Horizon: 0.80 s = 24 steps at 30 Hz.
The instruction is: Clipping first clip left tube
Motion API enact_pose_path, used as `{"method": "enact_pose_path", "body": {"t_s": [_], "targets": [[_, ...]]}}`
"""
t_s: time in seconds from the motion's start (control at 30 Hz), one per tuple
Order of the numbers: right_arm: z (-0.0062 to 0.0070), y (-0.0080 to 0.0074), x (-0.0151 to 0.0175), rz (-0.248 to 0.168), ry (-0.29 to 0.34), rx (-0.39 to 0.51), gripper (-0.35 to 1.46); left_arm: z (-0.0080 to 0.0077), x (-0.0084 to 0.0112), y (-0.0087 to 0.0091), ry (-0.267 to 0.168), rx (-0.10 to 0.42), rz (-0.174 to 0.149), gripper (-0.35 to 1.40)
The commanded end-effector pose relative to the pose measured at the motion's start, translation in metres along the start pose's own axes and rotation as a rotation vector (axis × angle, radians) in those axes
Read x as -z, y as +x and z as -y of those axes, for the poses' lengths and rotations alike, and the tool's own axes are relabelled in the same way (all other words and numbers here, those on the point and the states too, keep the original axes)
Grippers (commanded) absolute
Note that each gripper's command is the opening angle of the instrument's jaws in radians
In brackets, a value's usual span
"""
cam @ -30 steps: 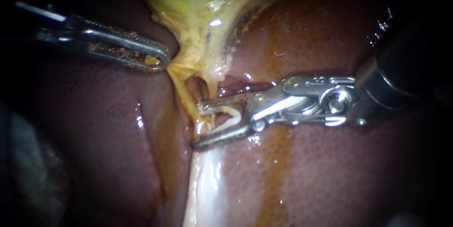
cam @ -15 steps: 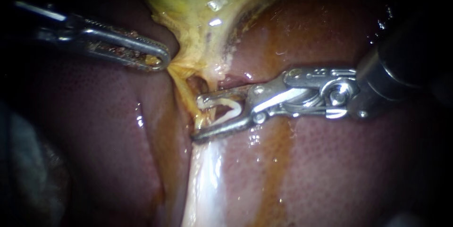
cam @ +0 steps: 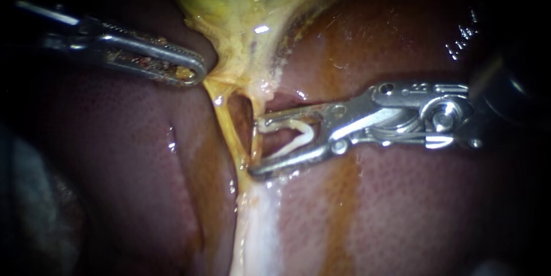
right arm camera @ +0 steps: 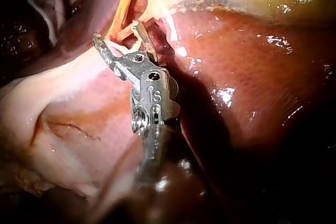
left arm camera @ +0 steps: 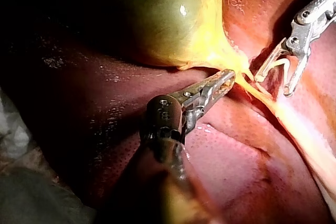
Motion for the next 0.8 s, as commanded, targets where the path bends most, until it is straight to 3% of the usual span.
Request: {"method": "enact_pose_path", "body": {"t_s": [0.03, 0.53, 0.8], "targets": [[0.0001, 0.0001, 0.0000, 0.000, 0.000, -0.001, 0.50, 0.0000, 0.0000, 0.0000, -0.001, 0.000, 0.000, -0.35], [-0.0004, 0.0003, -0.0013, -0.012, -0.002, -0.002, 0.49, 0.0000, 0.0000, 0.0000, 0.000, 0.000, 0.000, -0.35], [-0.0012, -0.0010, -0.0026, -0.008, -0.007, -0.004, 0.49, 0.0000, 0.0000, 0.0000, 0.000, 0.000, 0.000, -0.35]]}}
